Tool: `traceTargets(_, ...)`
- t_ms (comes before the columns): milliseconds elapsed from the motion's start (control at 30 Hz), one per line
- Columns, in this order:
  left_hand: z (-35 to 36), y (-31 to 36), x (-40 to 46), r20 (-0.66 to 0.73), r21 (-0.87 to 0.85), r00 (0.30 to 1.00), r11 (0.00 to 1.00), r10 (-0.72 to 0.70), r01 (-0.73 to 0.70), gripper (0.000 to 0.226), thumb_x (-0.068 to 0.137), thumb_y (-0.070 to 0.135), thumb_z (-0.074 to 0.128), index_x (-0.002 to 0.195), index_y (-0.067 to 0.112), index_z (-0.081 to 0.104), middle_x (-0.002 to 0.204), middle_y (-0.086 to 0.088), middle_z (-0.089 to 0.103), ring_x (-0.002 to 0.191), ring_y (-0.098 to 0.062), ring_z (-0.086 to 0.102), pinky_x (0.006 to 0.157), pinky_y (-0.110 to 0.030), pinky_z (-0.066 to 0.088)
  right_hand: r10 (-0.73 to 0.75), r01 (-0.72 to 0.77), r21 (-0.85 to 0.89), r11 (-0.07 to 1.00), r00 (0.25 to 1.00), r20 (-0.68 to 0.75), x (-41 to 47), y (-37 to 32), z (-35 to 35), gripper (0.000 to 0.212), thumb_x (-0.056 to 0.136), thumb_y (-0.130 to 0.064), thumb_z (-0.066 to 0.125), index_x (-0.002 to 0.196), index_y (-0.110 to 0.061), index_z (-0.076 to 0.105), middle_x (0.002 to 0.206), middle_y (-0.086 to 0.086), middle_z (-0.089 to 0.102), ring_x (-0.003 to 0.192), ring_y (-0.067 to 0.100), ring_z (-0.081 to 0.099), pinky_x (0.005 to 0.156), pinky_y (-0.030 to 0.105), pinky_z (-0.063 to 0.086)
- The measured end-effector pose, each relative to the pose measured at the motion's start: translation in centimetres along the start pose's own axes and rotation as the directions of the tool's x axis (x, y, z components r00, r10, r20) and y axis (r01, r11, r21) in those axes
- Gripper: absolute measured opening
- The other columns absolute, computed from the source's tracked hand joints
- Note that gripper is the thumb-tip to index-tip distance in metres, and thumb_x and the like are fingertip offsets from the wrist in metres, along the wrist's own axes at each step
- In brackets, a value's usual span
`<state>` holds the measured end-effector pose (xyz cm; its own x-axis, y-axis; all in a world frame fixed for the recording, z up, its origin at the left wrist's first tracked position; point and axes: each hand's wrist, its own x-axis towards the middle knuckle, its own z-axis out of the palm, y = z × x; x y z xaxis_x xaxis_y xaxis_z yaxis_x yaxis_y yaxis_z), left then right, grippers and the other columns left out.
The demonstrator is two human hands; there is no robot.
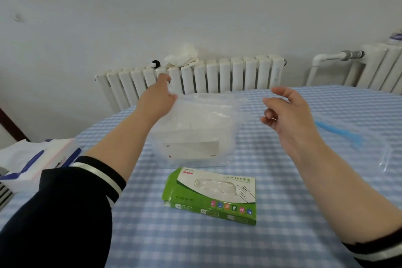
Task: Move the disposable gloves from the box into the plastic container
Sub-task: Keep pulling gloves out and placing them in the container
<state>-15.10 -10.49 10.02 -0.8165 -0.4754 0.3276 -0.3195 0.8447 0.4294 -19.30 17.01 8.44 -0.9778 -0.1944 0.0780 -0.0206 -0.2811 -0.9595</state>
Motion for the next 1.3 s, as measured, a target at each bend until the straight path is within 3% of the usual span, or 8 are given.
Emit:
traceTargets(234, 1.1, -2.1, -0.5, 0.043, 0.488, 0.995, 0.867, 0.092, -0.102, 0.041, 0.098, 0.017, 0.051, 0.137, 0.011, 0.039, 0.129, -0.014, 0.047, 0.095, -0.034, 0.059, 0.067, -0.039, 0.045, -0.042, 0.093, -0.215, 0.972, 0.973, 0.229, -1.3, 1.0, 1.1, 0.014, 0.091, -0.008, 0.062, 0.099, -0.019, 0.059, 0.057, -0.01, 0.053, 0.052, 0.005, 0.052, 0.062, 0.028, 0.053)
traceTargets(367, -0.1, -0.9, -0.7, -0.063, 0.365, 0.968, 0.909, 0.242, -0.203, 0.037, 0.094, 0.004, 0.048, 0.128, 0.017, 0.051, 0.13, -0.008, 0.045, 0.111, -0.029, 0.049, 0.079, -0.039, 0.045, -0.023, 0.211, -0.387, 0.898, 0.899, 0.437, -2.1, 1.1, 1.6, 0.01, 0.091, -0.012, 0.064, 0.098, -0.019, 0.061, 0.061, -0.01, 0.058, 0.054, 0.006, 0.057, 0.065, 0.027, 0.056)
traceTargets(467, -1.1, 1.2, -1.0, 0.35, 0.098, 0.911, 0.959, 0.216, -0.265, 0.045, 0.093, 0.023, 0.061, 0.134, 0.037, 0.046, 0.14, 0.001, 0.04, 0.127, -0.023, 0.043, 0.104, -0.041, 0.039, 0.036, 0.227, -0.438, 0.87, 0.857, 0.515, -2.6, 0.9, 1.8, 0.006, 0.092, -0.013, 0.064, 0.096, -0.017, 0.064, 0.068, -0.006, 0.063, 0.055, 0.007, 0.059, 0.061, 0.019, 0.054)
traceTargets(567, -0.3, 2.2, -0.6, 0.708, 0.254, 0.698, 0.883, 0.108, -0.395, 0.076, 0.091, 0.034, 0.065, 0.148, 0.052, 0.019, 0.16, 0.008, 0.01, 0.144, -0.019, 0.022, 0.116, -0.047, 0.028, 0.087, 0.221, -0.458, 0.861, 0.823, 0.561, -3.2, 1.1, 2.1, 0.004, 0.093, -0.013, 0.063, 0.094, -0.015, 0.065, 0.07, -0.003, 0.066, 0.056, 0.007, 0.059, 0.06, 0.018, 0.053)
traceTargets(901, 5.2, 1.8, 0.6, 0.811, 0.255, 0.582, 0.931, -0.059, -0.261, 0.047, 0.105, 0.035, 0.037, 0.147, 0.051, 0.025, 0.16, 0.006, 0.016, 0.14, -0.031, 0.03, 0.105, -0.05, 0.043, 0.425, 0.463, -0.738, 0.491, 0.612, 0.667, -3.8, 3.3, 2.0, 0.029, 0.087, -0.036, 0.07, 0.113, -0.03, 0.058, 0.084, -0.009, 0.06, 0.062, 0.0, 0.058, 0.07, 0.031, 0.055)
traceTargets(1067, 0.8, 1.6, 0.0, 0.642, 0.142, 0.759, 0.956, 0.107, -0.255, 0.064, 0.091, 0.023, 0.067, 0.145, 0.039, 0.036, 0.15, 0.008, 0.039, 0.125, -0.017, 0.05, 0.105, -0.036, 0.041, 0.459, 0.555, -0.753, 0.354, 0.598, 0.657, -4.4, 4.0, 2.2, 0.045, 0.084, -0.053, 0.067, 0.122, -0.037, 0.05, 0.086, -0.013, 0.056, 0.086, 0.007, 0.057, 0.081, 0.031, 0.047)
traceTargets(1168, -0.8, 2.4, -3.3, 0.158, 0.002, 0.933, 0.945, 0.324, -0.328, 0.03, 0.096, 0.028, 0.059, 0.126, 0.029, 0.054, 0.125, 0.012, 0.057, 0.098, -0.007, 0.059, 0.083, -0.021, 0.045, 0.437, 0.562, -0.752, 0.345, 0.613, 0.658, -4.5, 4.8, 2.4, 0.042, 0.085, -0.055, 0.064, 0.12, -0.037, 0.051, 0.087, -0.013, 0.056, 0.078, 0.003, 0.053, 0.069, 0.025, 0.042)
traceTargets(1301, 0.2, 2.5, -10.0, -0.134, -0.149, 0.867, 0.855, 0.48, -0.497, 0.013, 0.096, 0.027, 0.056, 0.106, 0.023, 0.064, 0.089, 0.02, 0.06, 0.07, -0.003, 0.057, 0.061, -0.012, 0.043, 0.396, 0.609, -0.722, 0.327, 0.606, 0.69, -4.2, 6.2, 2.8, 0.029, 0.084, -0.051, 0.066, 0.109, -0.037, 0.058, 0.089, -0.01, 0.058, 0.078, 0.004, 0.054, 0.074, 0.03, 0.046)
